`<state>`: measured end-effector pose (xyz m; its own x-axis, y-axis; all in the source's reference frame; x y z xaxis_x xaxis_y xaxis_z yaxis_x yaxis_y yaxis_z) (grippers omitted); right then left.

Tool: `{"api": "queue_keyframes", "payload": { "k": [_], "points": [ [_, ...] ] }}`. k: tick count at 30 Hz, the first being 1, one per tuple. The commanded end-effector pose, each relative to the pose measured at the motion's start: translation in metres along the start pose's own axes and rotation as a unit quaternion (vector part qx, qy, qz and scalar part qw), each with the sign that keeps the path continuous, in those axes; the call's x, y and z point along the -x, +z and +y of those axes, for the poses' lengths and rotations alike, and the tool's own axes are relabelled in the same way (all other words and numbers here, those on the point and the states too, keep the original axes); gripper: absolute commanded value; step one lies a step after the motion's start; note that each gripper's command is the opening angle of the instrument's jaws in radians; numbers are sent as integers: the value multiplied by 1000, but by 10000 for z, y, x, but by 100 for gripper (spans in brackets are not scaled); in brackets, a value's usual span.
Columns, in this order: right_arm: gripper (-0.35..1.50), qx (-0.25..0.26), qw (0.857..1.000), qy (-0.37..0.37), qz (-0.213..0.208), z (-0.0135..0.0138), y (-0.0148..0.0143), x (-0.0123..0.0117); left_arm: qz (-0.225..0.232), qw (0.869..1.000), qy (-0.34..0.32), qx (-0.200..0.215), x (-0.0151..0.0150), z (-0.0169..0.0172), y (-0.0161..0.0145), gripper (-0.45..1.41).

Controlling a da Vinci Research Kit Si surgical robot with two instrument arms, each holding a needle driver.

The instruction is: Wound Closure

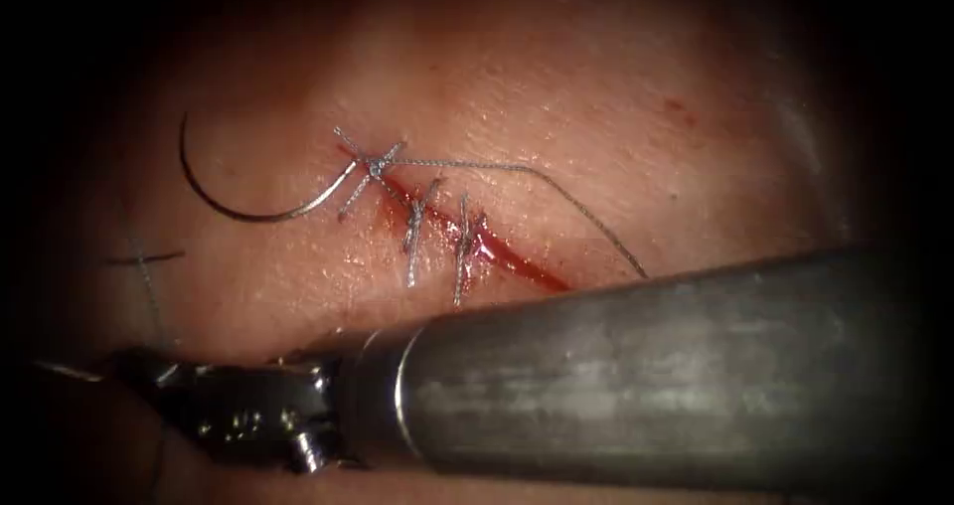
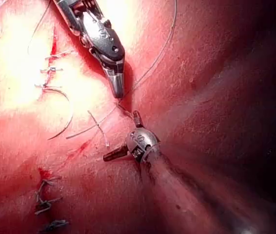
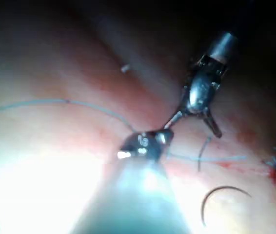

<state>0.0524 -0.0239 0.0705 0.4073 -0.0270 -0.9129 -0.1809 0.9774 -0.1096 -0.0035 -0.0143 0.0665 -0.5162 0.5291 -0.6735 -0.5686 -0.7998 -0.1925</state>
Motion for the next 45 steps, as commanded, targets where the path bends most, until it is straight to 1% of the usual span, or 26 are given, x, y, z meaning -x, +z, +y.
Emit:
{"api": "queue_keyframes", "payload": {
  "k": [1, 4, 11, 16, 21, 23, 26, 27, 29, 31, 32, 33, 34, 37, 39, 43, 45],
  "points": [
    [-35, 0, 1000, 1, 1, -6, 5, 0, 0, 1000, 0, 4, 8, 8, 7, 123],
    [-35, 0, 1000, -2, 1, -13, 12, 0, -1, 1000, 1, 6, 10, 10, 6, 123],
    [-35, -2, 1000, -5, -5, -17, 29, 2, 0, 1000, 0, 11, 9, 14, 3, 123],
    [-35, -10, 1000, -12, -14, -26, 38, 15, -3, 1000, -4, 15, -2, 13, -5, 123],
    [-35, -17, 999, -14, -25, -23, 34, 27, -7, 1000, -10, 19, -17, 14, -17, 125],
    [-35, -19, 999, -15, -26, -26, 32, 30, -9, 1000, -16, 23, -30, 13, -26, 125],
    [-35, -21, 999, -13, -27, -28, 30, 30, 2, 999, -25, 23, -48, 11, -36, 126],
    [-35, -21, 999, -12, -25, -26, 28, 27, 10, 999, -32, 28, -63, 12, -43, 126],
    [-35, -15, 1000, -6, -17, -22, 22, 21, 19, 998, -39, 35, -78, 12, -46, 126],
    [-35, -15, 1000, -1, -11, -17, 11, 10, 31, 997, -48, 42, -97, 13, -49, 126],
    [-18, -21, 1000, 3, -4, -14, -9, 1, 43, 996, -56, 50, -118, 14, -50, 126],
    [-20, -24, 1000, 4, -2, -12, -19, -2, 49, 996, -60, 55, -127, 15, -50, 126],
    [-15, -24, 1000, 7, -1, -9, -42, -7, 59, 994, -66, 61, -145, 17, -51, 126],
    [-3, -23, 1000, 10, 5, -3, -71, -9, 76, 991, -76, 75, -173, 27, -47, 125],
    [7, -22, 1000, 13, 9, 3, -92, -10, 85, 990, -76, 87, -183, 37, -42, 125],
    [12, -16, 1000, 18, 7, 16, -134, -7, 101, 986, -68, 115, -194, 63, -23, 123],
    [29, -13, 1000, 22, 4, 29, -162, 0, 111, 983, -62, 132, -199, 74, -4, 123]
  ]
}}
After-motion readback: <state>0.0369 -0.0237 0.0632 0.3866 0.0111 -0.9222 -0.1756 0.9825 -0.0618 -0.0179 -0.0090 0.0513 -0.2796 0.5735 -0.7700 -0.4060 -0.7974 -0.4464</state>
